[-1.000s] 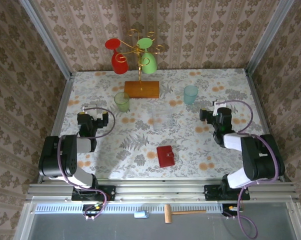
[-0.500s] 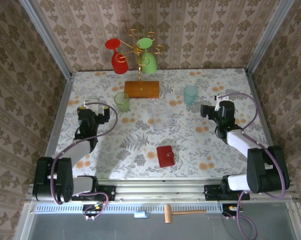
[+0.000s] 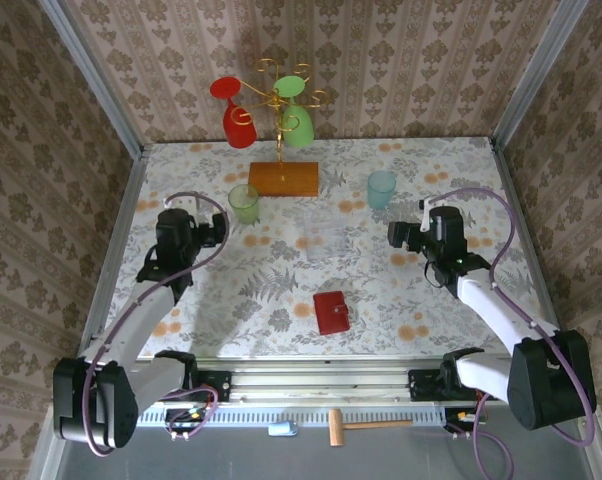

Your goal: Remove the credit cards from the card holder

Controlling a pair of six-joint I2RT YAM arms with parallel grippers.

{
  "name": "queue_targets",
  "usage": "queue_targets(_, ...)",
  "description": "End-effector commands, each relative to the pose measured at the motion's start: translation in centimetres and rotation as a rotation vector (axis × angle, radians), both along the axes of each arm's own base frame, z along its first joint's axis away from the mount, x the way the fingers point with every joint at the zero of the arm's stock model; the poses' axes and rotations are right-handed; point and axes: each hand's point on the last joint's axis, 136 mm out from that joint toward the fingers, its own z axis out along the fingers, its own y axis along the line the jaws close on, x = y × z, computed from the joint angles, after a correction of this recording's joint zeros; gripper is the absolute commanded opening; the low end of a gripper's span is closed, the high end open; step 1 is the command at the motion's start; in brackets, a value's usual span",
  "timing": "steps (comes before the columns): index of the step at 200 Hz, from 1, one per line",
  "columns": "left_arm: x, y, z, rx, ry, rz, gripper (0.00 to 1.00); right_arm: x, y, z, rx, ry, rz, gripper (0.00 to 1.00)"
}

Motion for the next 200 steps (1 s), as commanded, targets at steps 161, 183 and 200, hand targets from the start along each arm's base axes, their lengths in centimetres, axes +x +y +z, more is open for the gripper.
queue_targets(161, -12.4, -20.0, -11.4, -0.388, 0.59, -0.343, 0.89, -10.2, 11.6, -6.9, 0.351, 0.573, 0.172, 0.76)
queue_targets(183, -13.4, -20.7, -12.9, -0.422, 0.65, -0.319, 0.84, -10.9, 12.7, -7.8, 0.378, 0.606, 0.18, 0.69)
queue_targets(200, -14.1, -22.0, -13.5, -0.478, 0.679, -0.345, 0.8, -11.5, 13.7, -8.4, 0.405, 0.631, 0.198, 0.65)
